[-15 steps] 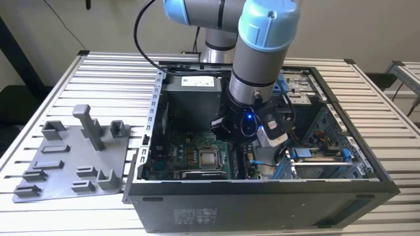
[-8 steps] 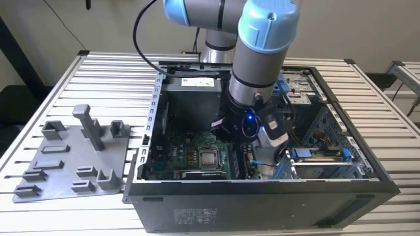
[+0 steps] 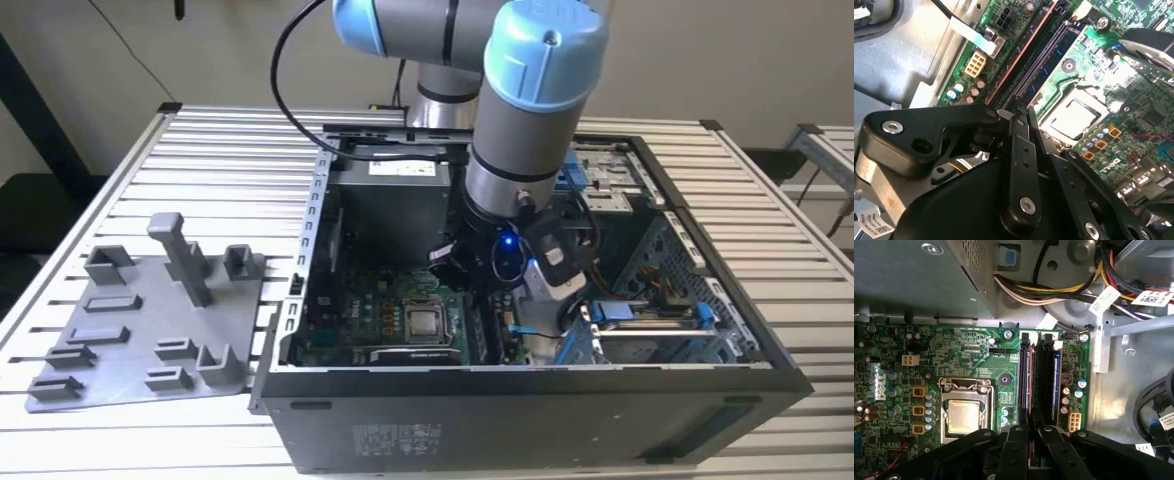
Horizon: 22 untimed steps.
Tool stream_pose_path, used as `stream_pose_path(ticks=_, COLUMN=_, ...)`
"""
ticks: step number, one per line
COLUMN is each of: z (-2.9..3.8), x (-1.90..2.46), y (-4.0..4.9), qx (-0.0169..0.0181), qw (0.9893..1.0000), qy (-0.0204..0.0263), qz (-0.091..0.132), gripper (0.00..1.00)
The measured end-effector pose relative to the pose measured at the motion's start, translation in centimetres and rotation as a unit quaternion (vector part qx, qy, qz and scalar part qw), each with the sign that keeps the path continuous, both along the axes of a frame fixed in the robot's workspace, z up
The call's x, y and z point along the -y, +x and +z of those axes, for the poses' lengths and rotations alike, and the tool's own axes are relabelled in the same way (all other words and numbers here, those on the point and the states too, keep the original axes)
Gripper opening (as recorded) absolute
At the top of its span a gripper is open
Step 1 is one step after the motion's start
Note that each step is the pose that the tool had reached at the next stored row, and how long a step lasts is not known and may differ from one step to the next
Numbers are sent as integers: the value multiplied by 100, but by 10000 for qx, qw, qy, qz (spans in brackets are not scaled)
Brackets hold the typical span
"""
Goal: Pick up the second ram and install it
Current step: 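Insert the second ram into the second slot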
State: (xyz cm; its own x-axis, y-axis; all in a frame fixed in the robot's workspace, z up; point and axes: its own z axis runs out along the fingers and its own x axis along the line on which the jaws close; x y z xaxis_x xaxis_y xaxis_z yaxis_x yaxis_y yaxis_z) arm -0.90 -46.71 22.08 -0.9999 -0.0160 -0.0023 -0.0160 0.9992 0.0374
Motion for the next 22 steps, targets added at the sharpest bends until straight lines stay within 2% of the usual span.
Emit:
stream_pose_path(ticks=13, z=-2, x=-1, y=0, qx=1, qw=10000, qy=5, qz=-22, gripper=14)
stream_pose_path(ticks=22, z=-13, x=1, y=1, qx=1, qw=9998, qy=10, qz=-194, gripper=14)
